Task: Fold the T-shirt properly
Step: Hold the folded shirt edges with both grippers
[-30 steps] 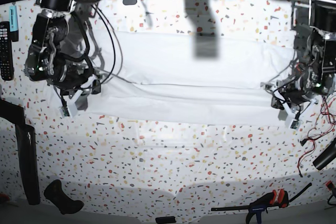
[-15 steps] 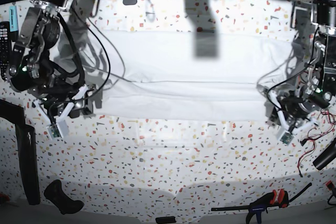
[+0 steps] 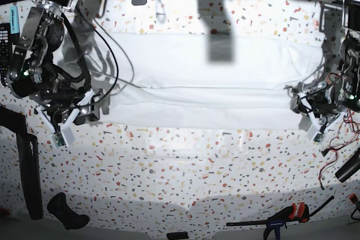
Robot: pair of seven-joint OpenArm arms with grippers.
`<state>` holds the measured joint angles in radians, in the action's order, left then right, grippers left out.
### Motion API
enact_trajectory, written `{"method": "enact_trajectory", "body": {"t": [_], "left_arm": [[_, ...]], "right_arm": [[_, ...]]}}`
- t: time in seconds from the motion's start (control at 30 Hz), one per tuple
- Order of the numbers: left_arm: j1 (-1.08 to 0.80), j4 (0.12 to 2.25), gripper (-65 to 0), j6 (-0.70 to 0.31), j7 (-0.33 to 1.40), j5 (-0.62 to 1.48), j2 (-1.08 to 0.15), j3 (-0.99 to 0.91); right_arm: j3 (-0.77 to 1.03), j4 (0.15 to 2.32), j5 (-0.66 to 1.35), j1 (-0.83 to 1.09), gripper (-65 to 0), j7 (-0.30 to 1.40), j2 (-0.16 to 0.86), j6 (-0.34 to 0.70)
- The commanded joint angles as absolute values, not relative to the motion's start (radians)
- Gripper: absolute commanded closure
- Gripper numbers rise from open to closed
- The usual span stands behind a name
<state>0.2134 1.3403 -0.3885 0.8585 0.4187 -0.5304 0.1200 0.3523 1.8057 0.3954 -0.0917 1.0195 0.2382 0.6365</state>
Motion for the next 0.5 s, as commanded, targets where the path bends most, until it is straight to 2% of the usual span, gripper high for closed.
{"method": "enact_trajectory", "body": {"t": [0.0, 0.3, 0.47], "left_arm": [[0.235, 1.351, -28.0, -0.385, 0.832, 0.401, -0.546, 0.113], [0.233, 1.283, -27.8, -0.396, 0.839, 0.379, -0.546, 0.113], [0.234, 1.29, -20.2, -0.396, 0.836, 0.402, -0.546, 0.113]], "right_arm": [[0.354, 1.82, 0.404, -0.11, -24.0, 0.997, 0.249, 0.64], [0.354, 1.82, 0.404, -0.11, -24.0, 0.996, 0.249, 0.64], [0.354, 1.82, 0.404, -0.11, -24.0, 0.996, 0.249, 0.64]]}}
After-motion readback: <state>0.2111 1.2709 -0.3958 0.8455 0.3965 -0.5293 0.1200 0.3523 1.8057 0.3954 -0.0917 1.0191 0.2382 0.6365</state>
